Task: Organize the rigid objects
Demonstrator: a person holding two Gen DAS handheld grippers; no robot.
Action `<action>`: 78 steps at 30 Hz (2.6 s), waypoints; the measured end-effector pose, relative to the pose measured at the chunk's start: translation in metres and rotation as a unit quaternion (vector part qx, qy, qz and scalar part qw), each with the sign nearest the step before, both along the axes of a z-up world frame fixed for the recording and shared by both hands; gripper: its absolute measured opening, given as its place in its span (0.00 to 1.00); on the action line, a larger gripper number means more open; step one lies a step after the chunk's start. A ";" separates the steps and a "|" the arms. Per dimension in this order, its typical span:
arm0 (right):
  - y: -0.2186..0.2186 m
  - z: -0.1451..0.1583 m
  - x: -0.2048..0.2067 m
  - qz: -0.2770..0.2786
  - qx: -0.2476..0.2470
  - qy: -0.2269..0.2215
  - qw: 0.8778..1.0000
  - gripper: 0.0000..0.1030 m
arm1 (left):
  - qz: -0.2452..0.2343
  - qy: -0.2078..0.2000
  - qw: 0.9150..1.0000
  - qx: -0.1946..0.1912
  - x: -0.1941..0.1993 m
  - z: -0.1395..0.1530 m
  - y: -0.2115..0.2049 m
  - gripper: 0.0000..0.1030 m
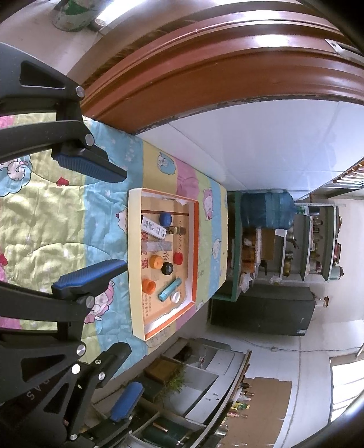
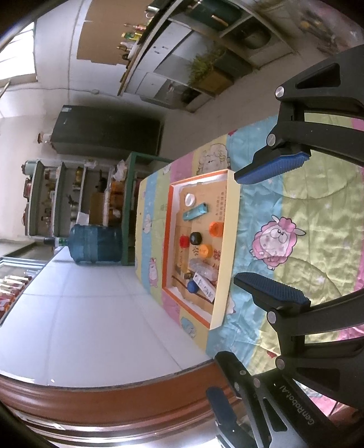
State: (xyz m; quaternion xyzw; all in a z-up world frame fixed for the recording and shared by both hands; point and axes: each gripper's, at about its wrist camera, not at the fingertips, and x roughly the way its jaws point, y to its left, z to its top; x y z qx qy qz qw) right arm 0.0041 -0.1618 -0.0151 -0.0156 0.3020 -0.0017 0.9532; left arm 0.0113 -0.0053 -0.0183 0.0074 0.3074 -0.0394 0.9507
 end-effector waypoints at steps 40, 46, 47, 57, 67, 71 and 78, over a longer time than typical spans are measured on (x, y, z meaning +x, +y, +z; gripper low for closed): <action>0.003 -0.003 0.001 0.002 -0.002 -0.004 1.000 0.65 | 0.004 -0.002 1.000 -0.001 -0.001 -0.005 0.000 0.55; 0.004 -0.003 0.002 0.003 -0.003 -0.004 1.000 0.65 | 0.003 -0.002 1.000 -0.002 -0.002 -0.005 0.001 0.55; 0.004 -0.003 0.001 0.002 -0.003 -0.004 1.000 0.65 | 0.003 -0.002 1.000 -0.002 -0.002 -0.004 0.000 0.55; 0.005 -0.002 0.001 0.003 -0.004 -0.004 1.000 0.65 | 0.003 -0.002 1.000 -0.002 -0.002 -0.005 0.000 0.55; 0.007 -0.002 0.002 0.009 -0.002 -0.002 1.000 0.65 | 0.003 -0.002 1.000 -0.002 -0.002 -0.005 0.001 0.55; 0.008 0.000 0.002 0.013 0.001 -0.001 1.000 0.65 | 0.003 -0.001 1.000 -0.002 -0.001 -0.006 0.001 0.55; 0.009 0.000 0.001 0.012 0.000 -0.001 1.000 0.65 | 0.002 -0.001 1.000 -0.002 -0.002 -0.006 0.001 0.55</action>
